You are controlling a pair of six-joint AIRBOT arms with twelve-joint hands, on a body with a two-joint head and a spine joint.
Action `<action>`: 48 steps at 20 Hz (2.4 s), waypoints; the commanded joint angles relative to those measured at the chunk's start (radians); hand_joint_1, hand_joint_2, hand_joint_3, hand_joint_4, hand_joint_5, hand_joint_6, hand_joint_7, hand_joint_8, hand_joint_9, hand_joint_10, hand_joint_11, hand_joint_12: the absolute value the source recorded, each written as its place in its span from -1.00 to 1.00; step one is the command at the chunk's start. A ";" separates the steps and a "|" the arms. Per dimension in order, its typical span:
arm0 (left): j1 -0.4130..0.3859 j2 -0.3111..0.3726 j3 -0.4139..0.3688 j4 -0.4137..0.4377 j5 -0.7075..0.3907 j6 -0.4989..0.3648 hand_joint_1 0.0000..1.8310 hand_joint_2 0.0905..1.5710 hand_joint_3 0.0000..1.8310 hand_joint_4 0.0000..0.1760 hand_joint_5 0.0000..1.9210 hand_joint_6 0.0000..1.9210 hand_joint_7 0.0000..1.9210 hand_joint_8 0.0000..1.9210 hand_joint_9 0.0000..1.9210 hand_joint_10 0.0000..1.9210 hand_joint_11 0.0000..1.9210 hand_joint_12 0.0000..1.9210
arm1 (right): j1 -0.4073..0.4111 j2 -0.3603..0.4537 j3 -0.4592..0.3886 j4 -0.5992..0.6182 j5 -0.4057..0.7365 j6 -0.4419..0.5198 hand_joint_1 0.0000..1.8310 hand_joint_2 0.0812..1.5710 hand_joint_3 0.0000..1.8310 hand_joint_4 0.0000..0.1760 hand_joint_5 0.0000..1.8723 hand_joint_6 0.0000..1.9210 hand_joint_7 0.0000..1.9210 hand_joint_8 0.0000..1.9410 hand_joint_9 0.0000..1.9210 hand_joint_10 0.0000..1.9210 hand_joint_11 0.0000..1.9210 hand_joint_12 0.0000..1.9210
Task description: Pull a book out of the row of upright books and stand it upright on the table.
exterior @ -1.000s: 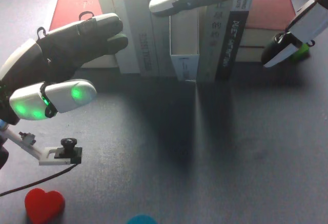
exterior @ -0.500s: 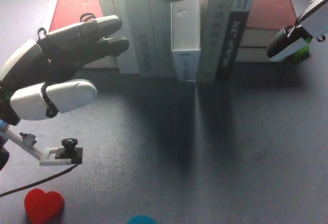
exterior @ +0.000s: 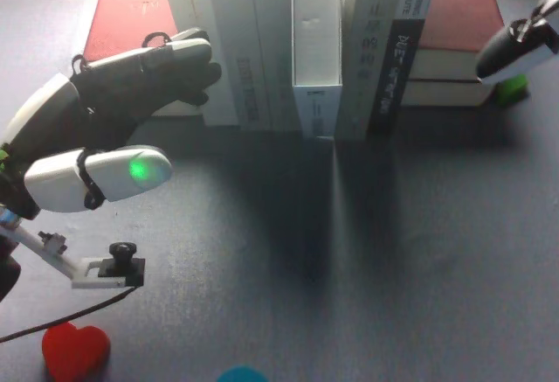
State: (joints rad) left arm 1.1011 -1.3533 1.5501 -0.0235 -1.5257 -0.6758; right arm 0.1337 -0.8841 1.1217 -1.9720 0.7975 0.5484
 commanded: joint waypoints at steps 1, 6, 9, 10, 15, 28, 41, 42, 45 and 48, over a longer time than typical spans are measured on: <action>-0.007 -0.003 0.005 -0.022 -0.110 -0.011 0.06 0.03 -1.00 -1.00 -0.33 -0.99 -0.64 -0.99 -0.47 -0.99 -0.93 0.34 | 0.016 -0.009 0.008 0.073 -0.040 -0.001 0.19 0.02 -1.00 0.42 -1.00 -1.00 -1.00 -1.00 -1.00 -1.00 -0.99 -0.78; 0.021 0.061 -0.017 -0.087 -0.136 -0.011 0.08 0.01 -1.00 -0.94 -0.39 -1.00 -0.52 -0.97 -0.37 -0.94 -1.00 0.50 | -0.022 -0.057 0.067 0.094 -0.069 -0.002 0.19 0.00 -1.00 0.48 -1.00 -1.00 -1.00 -1.00 -1.00 -1.00 -1.00 -0.57; 0.080 0.104 -0.047 -0.151 -0.179 -0.011 0.05 0.04 -0.99 -0.51 -0.44 -1.00 -0.60 -1.00 -0.39 -0.94 -1.00 0.54 | -0.025 -0.062 0.073 0.101 -0.070 -0.003 0.19 0.00 -1.00 0.41 -1.00 -1.00 -1.00 -1.00 -1.00 -1.00 -1.00 -0.57; 0.110 0.119 -0.062 -0.190 -0.207 -0.011 0.05 0.05 -0.99 -0.49 -0.45 -1.00 -0.63 -1.00 -0.40 -0.95 -1.00 0.55 | -0.025 -0.064 0.073 0.104 -0.070 -0.003 0.18 -0.06 -1.00 0.32 -1.00 -1.00 -1.00 -1.00 -1.00 -1.00 -1.00 -0.57; 0.171 0.159 -0.107 -0.227 -0.209 -0.011 0.07 0.11 -0.98 -0.76 -0.46 -1.00 -0.60 -0.99 -0.42 -0.95 -1.00 0.55 | -0.024 -0.064 0.073 0.112 -0.070 -0.003 0.18 -0.05 -1.00 0.34 -1.00 -1.00 -1.00 -1.00 -1.00 -1.00 -1.00 -0.56; 0.153 0.140 -0.091 -0.209 -0.209 -0.011 0.10 0.06 -1.00 -0.41 -0.46 -1.00 -0.59 -1.00 -0.41 -0.95 -1.00 0.54 | -0.161 -0.260 0.224 0.239 -0.083 -0.073 0.18 -0.06 -1.00 0.32 -1.00 -1.00 -1.00 -1.00 -1.00 -1.00 -1.00 -0.55; 0.150 0.118 -0.090 -0.199 -0.209 -0.011 0.05 0.03 -1.00 -0.29 -0.39 -0.99 -0.40 -0.97 -0.33 -0.95 -0.88 0.34 | -0.192 -0.274 0.240 0.293 -0.067 -0.065 0.50 0.35 -1.00 -1.00 0.17 -0.54 0.12 0.01 0.02 0.37 -0.16 0.78; 0.150 0.118 -0.090 -0.198 -0.209 -0.011 0.05 0.04 -1.00 -0.37 -0.39 -0.99 -0.38 -0.97 -0.33 -0.95 -0.89 0.33 | -0.193 -0.269 0.240 0.316 -0.056 -0.069 0.51 0.35 -0.99 -1.00 0.08 -0.33 0.11 -0.03 -0.02 0.33 -0.28 0.69; 0.153 0.114 -0.093 -0.196 -0.209 -0.011 0.06 0.05 -1.00 -0.38 -0.40 -0.99 -0.43 -1.00 -0.35 -0.96 -0.91 0.33 | -0.193 -0.218 0.231 0.475 0.044 -0.072 0.37 0.42 -1.00 -1.00 -0.01 0.02 -0.03 0.23 0.12 0.82 0.08 0.97; 0.155 0.113 -0.098 -0.193 -0.209 -0.011 0.06 0.03 -1.00 -0.34 -0.39 -0.99 -0.45 -1.00 -0.32 -0.97 -0.86 0.30 | -0.171 -0.130 0.184 0.584 0.107 -0.085 0.29 0.36 -1.00 -1.00 0.08 -0.05 0.19 0.31 0.16 0.60 0.06 0.96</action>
State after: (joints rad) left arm 1.2613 -1.2327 1.4540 -0.1989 -1.6131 -0.6750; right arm -0.0521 -0.9974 1.2919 -1.4891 0.9001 0.4641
